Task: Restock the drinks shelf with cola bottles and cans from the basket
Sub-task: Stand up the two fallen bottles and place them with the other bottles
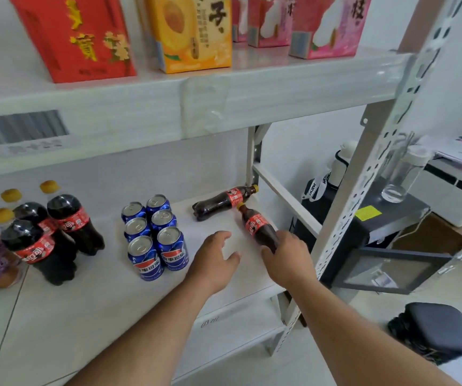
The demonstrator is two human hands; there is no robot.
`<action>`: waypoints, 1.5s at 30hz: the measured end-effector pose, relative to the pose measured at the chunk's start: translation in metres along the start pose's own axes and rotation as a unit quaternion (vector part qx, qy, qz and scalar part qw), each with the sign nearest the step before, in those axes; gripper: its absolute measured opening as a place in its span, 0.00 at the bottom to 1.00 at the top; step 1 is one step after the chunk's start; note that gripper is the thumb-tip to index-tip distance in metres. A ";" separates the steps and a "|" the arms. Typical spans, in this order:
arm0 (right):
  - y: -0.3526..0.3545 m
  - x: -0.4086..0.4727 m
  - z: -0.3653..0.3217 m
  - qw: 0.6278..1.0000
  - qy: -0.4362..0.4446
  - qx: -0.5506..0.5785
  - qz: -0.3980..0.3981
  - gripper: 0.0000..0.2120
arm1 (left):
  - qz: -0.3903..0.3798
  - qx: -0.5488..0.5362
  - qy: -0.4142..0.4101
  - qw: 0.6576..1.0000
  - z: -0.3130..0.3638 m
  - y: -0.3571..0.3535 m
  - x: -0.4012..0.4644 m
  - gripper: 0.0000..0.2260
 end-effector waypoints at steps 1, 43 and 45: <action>0.001 0.009 0.001 1.000 0.007 -0.003 -0.001 0.16 | 0.005 0.013 0.004 1.000 0.003 -0.003 0.010 0.26; -0.086 0.100 0.054 0.961 -0.127 0.128 -0.208 0.22 | 0.090 0.268 0.126 0.951 -0.024 -0.002 0.211 0.33; -0.081 0.092 0.059 0.951 -0.139 0.187 -0.204 0.25 | 0.108 0.203 0.136 0.964 -0.021 0.006 0.195 0.32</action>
Point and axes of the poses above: each hand's wrist, its own x-axis towards the middle knuckle, its own y-axis out of the back of the hand, z = x × y, the point moved 9 cm from there along x, towards the middle knuckle, and after that the axes turned 5 degrees about -x, right-handed, at the moved point
